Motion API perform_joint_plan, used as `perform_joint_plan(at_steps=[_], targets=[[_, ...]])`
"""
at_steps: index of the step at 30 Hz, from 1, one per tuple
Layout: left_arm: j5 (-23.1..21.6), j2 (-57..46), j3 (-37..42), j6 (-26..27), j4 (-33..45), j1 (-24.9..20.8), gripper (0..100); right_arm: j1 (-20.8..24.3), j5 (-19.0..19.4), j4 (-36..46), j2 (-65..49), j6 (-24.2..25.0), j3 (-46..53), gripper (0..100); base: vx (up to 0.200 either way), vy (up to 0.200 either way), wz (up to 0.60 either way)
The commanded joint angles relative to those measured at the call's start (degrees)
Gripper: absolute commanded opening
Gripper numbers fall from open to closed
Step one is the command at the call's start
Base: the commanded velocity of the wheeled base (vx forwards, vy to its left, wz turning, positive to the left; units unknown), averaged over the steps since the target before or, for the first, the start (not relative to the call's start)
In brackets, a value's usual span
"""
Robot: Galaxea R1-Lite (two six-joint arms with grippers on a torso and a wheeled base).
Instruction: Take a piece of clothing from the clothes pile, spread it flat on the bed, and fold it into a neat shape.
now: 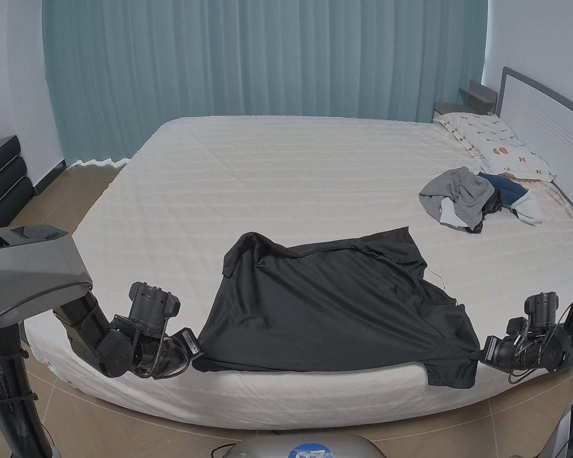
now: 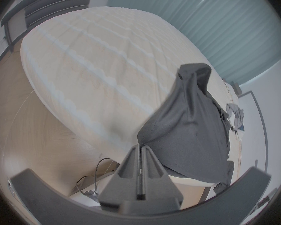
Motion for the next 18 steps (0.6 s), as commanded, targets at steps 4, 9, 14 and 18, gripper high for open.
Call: perform_joint_plan(at_steps=[4,9,14,18], targets=[[0.13,1.17,0.79,0.94,0.02,-1.24,0,0.81,-0.73,2.00,1.73,-0.80,-2.58,0,0.000,0.000,0.00],[0.13,0.99,0.96,1.03,-0.24,-1.32,100,1.51,-0.65,1.56,3.84,-0.71,-4.78,100,0.000,0.000,0.00],[0.57,0.02,0.17,0.85,-0.59,-1.24,100,1.51,0.41,0.94,1.82,3.07,-8.91,100,0.000,0.000,0.00],[0.84,-2.88,-0.09,0.68,-1.12,-0.89,100,1.51,2.34,0.94,-1.78,12.82,-11.19,100,0.000,0.000,0.00]])
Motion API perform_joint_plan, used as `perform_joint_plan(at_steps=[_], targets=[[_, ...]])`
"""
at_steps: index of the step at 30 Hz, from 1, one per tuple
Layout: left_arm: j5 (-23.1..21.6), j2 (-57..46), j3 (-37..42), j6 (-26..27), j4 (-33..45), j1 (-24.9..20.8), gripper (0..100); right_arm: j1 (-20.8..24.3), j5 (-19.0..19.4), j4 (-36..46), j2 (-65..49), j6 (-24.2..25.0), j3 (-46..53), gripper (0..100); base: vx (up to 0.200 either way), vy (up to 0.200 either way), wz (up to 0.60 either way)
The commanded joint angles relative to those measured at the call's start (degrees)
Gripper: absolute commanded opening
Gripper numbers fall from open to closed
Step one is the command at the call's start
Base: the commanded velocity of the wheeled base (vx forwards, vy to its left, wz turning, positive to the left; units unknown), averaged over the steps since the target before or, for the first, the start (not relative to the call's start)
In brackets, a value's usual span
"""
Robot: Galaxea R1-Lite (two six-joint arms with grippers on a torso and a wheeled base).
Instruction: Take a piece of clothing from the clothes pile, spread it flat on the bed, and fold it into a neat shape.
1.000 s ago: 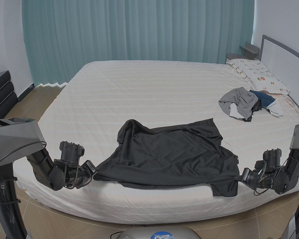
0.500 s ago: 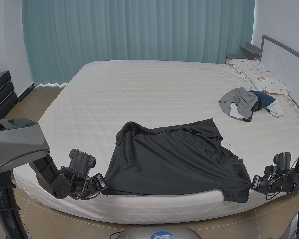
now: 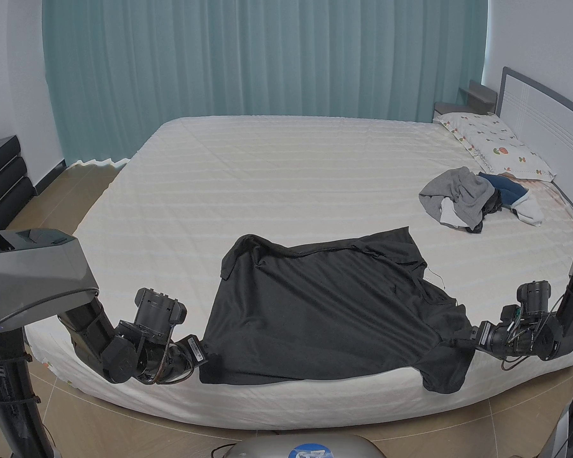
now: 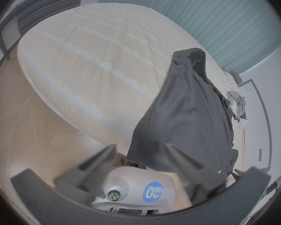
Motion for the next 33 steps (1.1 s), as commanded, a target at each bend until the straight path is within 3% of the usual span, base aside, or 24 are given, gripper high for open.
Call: perform_joint_plan(at_steps=[1,2,6,9,15,24,29,33], targets=[[0.26,-2.85,-0.46,-0.22,-0.46,0.33,100,0.03,1.53,-0.15,-3.66,4.84,-2.87,100,0.000,0.000,0.00],[0.00,-4.52,-0.55,-0.58,-1.69,0.95,100,0.55,4.51,-0.24,-4.19,12.92,-3.92,100,0.000,0.000,0.00],[-0.35,-3.91,-0.46,-1.54,-5.65,2.09,100,1.78,5.22,-2.70,-1.38,18.46,-4.71,100,0.000,0.000,0.00],[-0.62,-3.47,-0.46,-3.21,-8.20,2.44,100,2.40,4.78,-5.43,-0.23,18.81,-4.27,100,0.200,0.000,0.00],[-1.32,-2.76,-0.81,-3.74,-9.60,2.44,100,4.77,-0.32,-11.93,2.93,19.16,-3.13,100,0.200,0.000,0.00],[-1.14,0.22,-3.89,-6.02,-9.69,2.36,100,6.18,-0.50,-13.16,3.20,22.33,-2.87,100,0.200,0.000,0.00],[-0.18,3.65,-10.04,-9.01,-9.43,2.44,100,6.18,-0.41,-13.16,3.46,22.68,-2.87,100,0.000,0.000,0.00],[-0.26,6.38,-12.59,-8.22,-9.78,2.71,100,6.35,-0.23,-13.25,3.46,24.53,-2.34,100,0.000,0.000,0.00]])
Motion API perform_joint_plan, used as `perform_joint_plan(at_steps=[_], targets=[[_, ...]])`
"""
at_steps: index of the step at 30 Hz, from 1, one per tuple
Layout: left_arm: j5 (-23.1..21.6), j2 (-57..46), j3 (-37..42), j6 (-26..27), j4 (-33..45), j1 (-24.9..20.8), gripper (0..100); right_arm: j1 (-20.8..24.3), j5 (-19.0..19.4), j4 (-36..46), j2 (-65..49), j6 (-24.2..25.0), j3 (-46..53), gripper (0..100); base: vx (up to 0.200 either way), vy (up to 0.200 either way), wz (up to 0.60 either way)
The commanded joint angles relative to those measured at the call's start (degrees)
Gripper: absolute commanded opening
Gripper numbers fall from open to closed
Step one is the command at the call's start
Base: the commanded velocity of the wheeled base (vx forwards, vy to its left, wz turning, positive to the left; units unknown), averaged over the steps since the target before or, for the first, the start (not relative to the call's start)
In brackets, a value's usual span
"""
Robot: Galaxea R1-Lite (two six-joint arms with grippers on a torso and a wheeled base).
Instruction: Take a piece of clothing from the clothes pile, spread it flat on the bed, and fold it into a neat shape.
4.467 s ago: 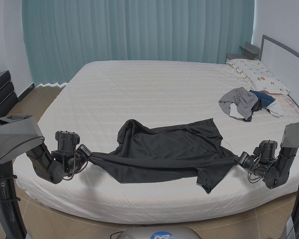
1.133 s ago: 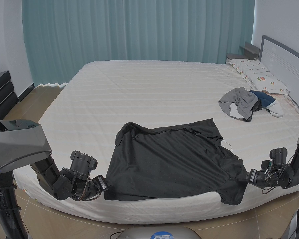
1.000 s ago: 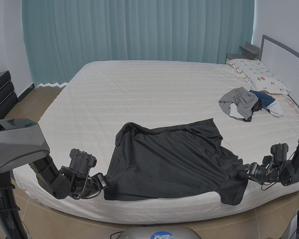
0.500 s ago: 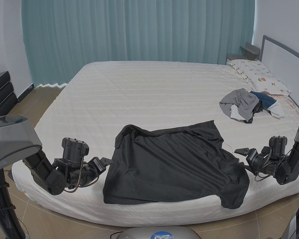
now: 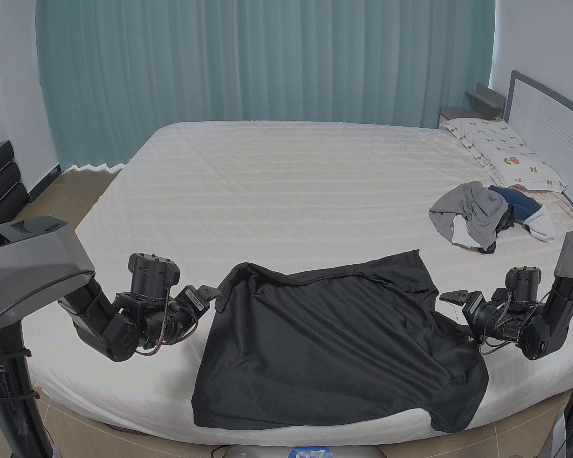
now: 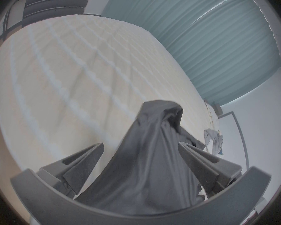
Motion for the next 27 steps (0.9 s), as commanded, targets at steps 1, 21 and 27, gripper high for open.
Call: perform_joint_plan(at_steps=[1,21,27], targets=[[-0.01,4.46,-3.81,1.01,-0.35,0.52,100,0.12,0.21,-0.08,0.29,1.64,0.38,100,0.000,0.000,0.00],[-0.01,14.65,-18.49,14.10,-0.26,-0.09,100,-0.14,0.12,-0.17,0.82,2.08,0.47,100,0.000,0.000,0.00],[0.08,15.53,-20.07,14.19,0.27,-0.18,0,-0.14,0.12,-0.17,1.17,2.08,0.38,100,0.000,0.000,0.00]])
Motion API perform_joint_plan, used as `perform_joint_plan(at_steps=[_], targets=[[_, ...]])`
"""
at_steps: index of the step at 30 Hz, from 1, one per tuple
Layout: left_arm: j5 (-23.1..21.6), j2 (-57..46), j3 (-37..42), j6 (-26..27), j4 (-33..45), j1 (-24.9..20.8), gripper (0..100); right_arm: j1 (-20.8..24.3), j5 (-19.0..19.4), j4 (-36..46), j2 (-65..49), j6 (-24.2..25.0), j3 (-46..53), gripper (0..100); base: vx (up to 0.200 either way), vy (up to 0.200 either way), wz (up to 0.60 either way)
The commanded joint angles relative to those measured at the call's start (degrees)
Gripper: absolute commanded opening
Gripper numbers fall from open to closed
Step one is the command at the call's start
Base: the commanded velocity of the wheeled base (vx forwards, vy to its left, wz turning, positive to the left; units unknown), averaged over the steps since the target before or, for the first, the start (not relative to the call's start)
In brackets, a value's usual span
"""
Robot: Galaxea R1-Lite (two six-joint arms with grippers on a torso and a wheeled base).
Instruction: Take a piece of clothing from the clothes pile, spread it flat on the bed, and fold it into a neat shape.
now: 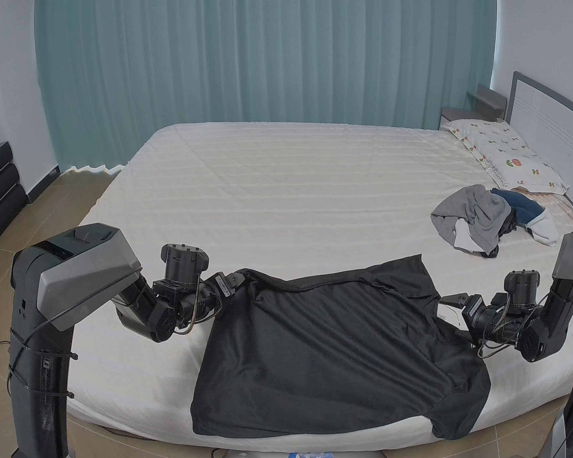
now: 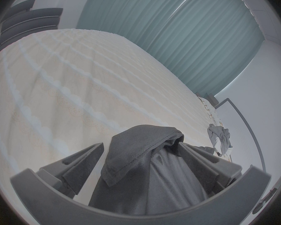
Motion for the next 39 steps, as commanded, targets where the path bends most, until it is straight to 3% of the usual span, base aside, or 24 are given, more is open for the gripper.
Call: perform_joint_plan(at_steps=[1,8,12,17,27,34,35,39], targets=[[0.02,1.26,-0.99,-0.03,0.17,-0.07,0,0.00,0.01,-0.02,0.25,0.00,-0.04,100,0.000,0.000,0.00],[1.16,3.01,-3.01,2.52,-0.10,0.37,0,-0.18,0.01,-0.02,0.25,0.00,-0.04,100,0.000,0.000,0.00],[4.06,4.25,-8.11,3.40,-0.54,1.42,0,-0.18,-0.08,-0.02,0.25,-0.09,-0.12,100,0.000,0.000,0.00],[10.04,8.64,-17.60,10.79,-0.54,3.27,0,-0.27,-0.08,-0.02,0.34,-0.09,-0.04,100,0.000,0.000,0.00],[10.39,15.06,-25.42,21.16,-0.54,4.06,0,0.08,-0.08,-0.02,0.87,-0.35,0.05,100,0.000,0.000,0.00],[12.14,17.78,-29.29,21.77,-0.18,3.79,0,0.17,-0.17,-0.02,1.31,-0.35,0.05,100,0.000,0.000,0.00],[12.23,17.78,-29.38,21.68,-0.18,3.71,100,0.17,-0.17,-0.02,1.31,-0.35,0.05,100,0.000,0.000,0.00],[12.32,17.25,-29.20,19.57,-0.36,3.62,100,0.08,-0.17,-0.55,0.96,-0.18,0.14,100,0.000,0.000,0.00]])
